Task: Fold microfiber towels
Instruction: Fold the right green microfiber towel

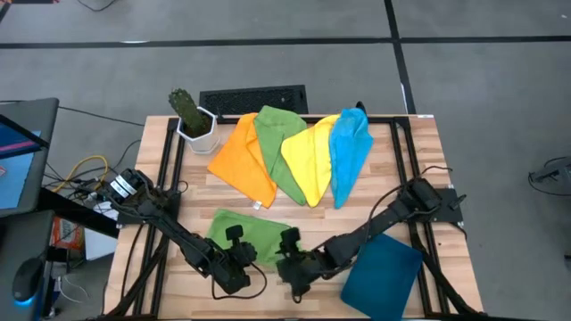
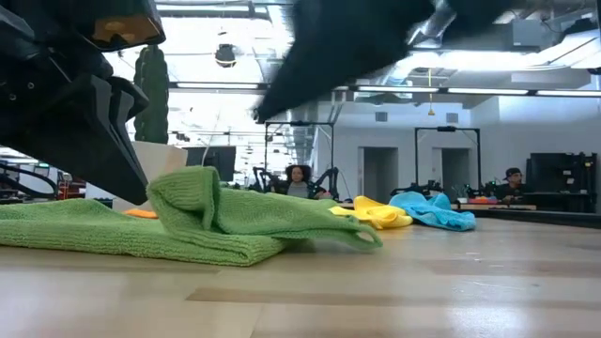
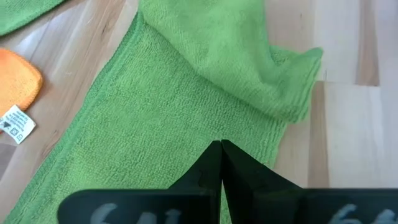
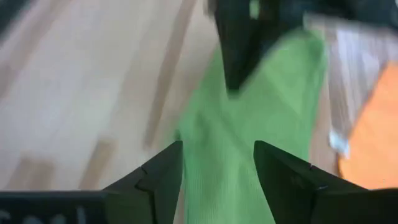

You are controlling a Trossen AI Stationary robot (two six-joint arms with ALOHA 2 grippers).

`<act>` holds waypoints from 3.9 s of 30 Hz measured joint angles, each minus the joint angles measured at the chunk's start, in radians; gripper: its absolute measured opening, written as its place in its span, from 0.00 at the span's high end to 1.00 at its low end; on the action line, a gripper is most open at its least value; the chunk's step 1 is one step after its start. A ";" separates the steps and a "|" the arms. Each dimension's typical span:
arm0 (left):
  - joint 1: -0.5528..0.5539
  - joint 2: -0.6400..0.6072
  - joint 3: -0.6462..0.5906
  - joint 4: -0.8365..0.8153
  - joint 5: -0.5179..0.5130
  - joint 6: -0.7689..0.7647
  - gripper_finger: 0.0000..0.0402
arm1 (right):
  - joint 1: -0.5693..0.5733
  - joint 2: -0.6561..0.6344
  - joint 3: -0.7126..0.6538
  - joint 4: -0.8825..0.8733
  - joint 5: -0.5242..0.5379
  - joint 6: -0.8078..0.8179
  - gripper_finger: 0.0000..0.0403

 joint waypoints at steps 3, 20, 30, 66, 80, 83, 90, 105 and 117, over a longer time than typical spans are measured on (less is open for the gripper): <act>0.000 0.000 0.000 0.000 -0.003 0.000 1.00 | 0.017 0.002 -0.002 -0.158 0.018 0.119 0.47; 0.005 -0.001 0.000 0.004 -0.001 0.012 1.00 | 0.038 0.088 -0.067 -0.153 0.055 0.184 0.56; 0.005 -0.001 0.000 0.005 0.002 0.012 1.00 | 0.027 0.085 -0.049 -0.191 0.098 0.124 0.95; 0.004 -0.077 0.000 -0.180 0.070 -0.053 1.00 | -0.212 0.084 0.103 -0.044 0.053 -0.366 0.63; -0.032 -0.340 0.002 -0.341 -0.087 -0.101 1.00 | -0.181 -0.014 0.138 -0.183 0.016 -0.117 0.54; -0.042 -0.359 0.002 -0.360 -0.104 -0.102 1.00 | -0.155 0.001 0.079 -0.085 -0.006 -0.069 0.55; -0.075 -0.366 0.000 -0.467 -0.128 -0.186 1.00 | -0.122 0.055 -0.048 0.367 -0.012 -0.090 0.59; -0.149 -0.365 -0.061 -0.501 -0.157 -0.405 1.00 | -0.127 0.242 -0.058 0.589 -0.137 -0.037 0.70; -0.168 -0.365 -0.154 -0.499 -0.033 -0.726 1.00 | -0.119 0.100 -0.055 0.518 -0.136 -0.089 0.71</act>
